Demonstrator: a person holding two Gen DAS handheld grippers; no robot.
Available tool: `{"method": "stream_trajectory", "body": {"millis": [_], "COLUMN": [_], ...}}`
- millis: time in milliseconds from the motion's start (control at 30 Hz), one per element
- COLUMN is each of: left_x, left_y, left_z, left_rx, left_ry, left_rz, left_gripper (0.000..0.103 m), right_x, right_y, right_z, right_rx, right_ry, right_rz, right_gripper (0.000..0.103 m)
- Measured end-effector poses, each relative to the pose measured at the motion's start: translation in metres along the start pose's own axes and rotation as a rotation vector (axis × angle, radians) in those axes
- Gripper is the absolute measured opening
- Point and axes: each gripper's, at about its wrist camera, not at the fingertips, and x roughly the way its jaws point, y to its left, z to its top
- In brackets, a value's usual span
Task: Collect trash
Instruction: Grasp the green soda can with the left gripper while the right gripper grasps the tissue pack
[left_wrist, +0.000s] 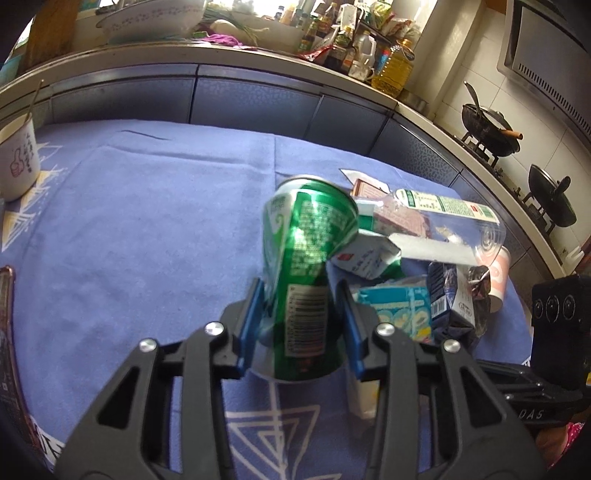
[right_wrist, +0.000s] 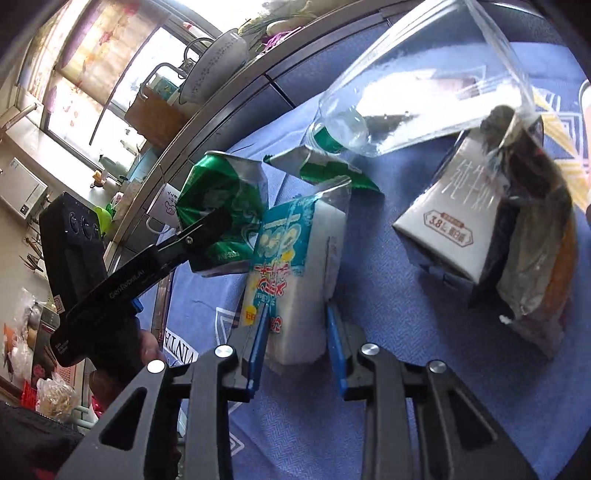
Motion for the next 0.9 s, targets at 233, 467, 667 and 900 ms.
{"method": "stream_trajectory", "body": {"millis": [233,467,667,900], "left_x": [-0.015,-0.018,-0.017,-0.014], "left_y": [0.018,0.022,0.022,0.029], "left_z": [-0.013,-0.02,-0.02,-0.02], "left_rx": [-0.076,-0.092,-0.09,-0.111], "left_ry": [0.016,0.017,0.02,0.029], "left_rz": [-0.029,-0.035,-0.034,-0.028], "left_gripper": [0.034,0.034,0.034,0.047], "right_x": [-0.024,-0.04,-0.031,-0.032], "right_y": [-0.003,-0.01,-0.012,-0.031], "right_z": [-0.016,-0.029,-0.027,-0.027], "right_rx": [-0.049,-0.044,-0.012,0.097], "right_ry": [0.009,-0.004,0.019,0.015], "right_rz": [-0.033,-0.08,-0.069,-0.014], "right_gripper": [0.027,0.027,0.025,0.046]}}
